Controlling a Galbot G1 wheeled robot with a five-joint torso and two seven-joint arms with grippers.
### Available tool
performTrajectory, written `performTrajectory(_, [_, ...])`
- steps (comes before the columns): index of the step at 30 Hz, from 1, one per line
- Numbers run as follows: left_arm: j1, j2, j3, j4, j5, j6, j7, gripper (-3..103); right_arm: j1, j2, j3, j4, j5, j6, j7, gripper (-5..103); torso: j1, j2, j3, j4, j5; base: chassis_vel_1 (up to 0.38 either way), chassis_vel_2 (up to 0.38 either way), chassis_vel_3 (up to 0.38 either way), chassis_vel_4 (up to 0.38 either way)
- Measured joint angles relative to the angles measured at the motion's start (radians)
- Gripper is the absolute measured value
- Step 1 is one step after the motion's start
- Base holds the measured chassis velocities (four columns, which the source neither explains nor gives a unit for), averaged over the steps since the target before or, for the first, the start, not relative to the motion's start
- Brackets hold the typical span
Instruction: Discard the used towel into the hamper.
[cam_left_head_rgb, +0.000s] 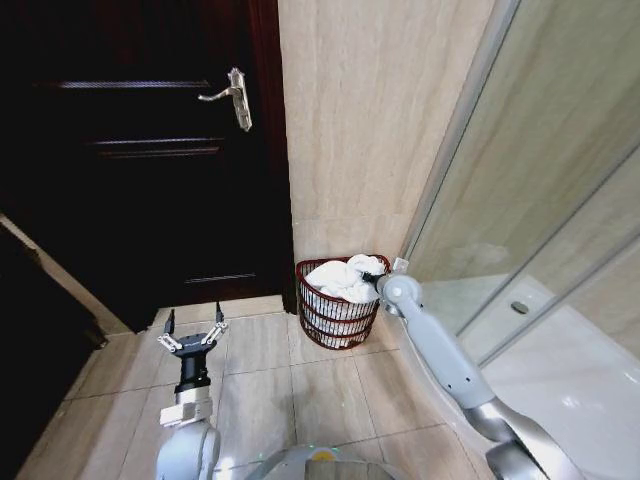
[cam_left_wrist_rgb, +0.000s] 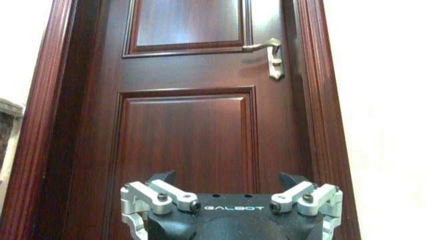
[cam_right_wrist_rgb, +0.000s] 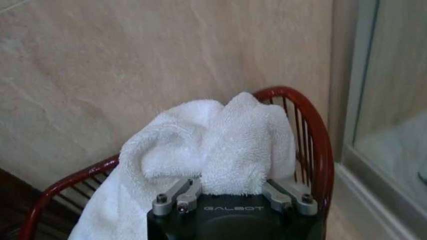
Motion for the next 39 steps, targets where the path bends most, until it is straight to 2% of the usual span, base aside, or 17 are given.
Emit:
performTrajectory(3, [-0.003, 0.000, -0.002, 0.004, -0.004, 0.001, 0.000, 100, 0.009, 0.009, -0.019, -0.004, -0.043, 0.003, -0.024, 20, 0.000, 0.000, 0.000, 0.0001, 0.0000, 0.000, 0.000, 0.000, 0.000])
performTrajectory(9, [-0.004, 0.000, -0.003, 0.010, -0.005, 0.002, 0.000, 100, 0.035, 0.027, -0.056, -0.013, -0.042, -0.006, -0.013, 20, 0.000, 0.000, 0.000, 0.0002, -0.0001, 0.000, 0.000, 0.000, 0.000])
performTrajectory(15, [0.000, 0.000, -0.012, 0.008, -0.015, 0.001, -0.001, 100, 0.100, 0.044, -0.116, -0.108, -0.013, -0.042, 0.046, 20, 0.000, 0.001, 0.000, 0.0005, 0.0000, 0.000, 0.000, 0.000, 0.000])
performTrajectory(21, [-0.001, 0.000, -0.020, 0.013, -0.034, -0.008, -0.002, 100, 0.157, -0.012, -0.180, -0.150, 0.070, -0.088, 0.072, 20, 0.000, 0.001, 0.001, 0.0000, -0.0001, 0.000, 0.000, 0.000, 0.000])
performTrajectory(24, [-0.009, 0.000, -0.020, 0.023, -0.036, -0.012, -0.002, 100, 0.177, -0.011, -0.193, -0.161, 0.100, -0.102, 0.073, 20, 0.000, 0.001, 0.001, -0.0001, -0.0001, 0.000, 0.000, 0.000, 0.000])
performTrajectory(33, [-0.012, 0.000, -0.027, 0.029, -0.049, -0.018, -0.003, 100, 0.197, 0.034, -0.223, -0.185, 0.093, -0.092, 0.078, 20, 0.000, 0.001, 0.001, 0.0003, -0.0002, 0.000, 0.000, 0.000, 0.000])
performTrajectory(39, [-0.006, 0.000, -0.031, 0.026, -0.060, -0.019, -0.003, 100, 0.194, 0.010, -0.205, -0.165, 0.079, -0.080, 0.063, 20, 0.000, 0.001, 0.001, 0.0005, 0.0001, 0.000, 0.000, 0.000, 0.000])
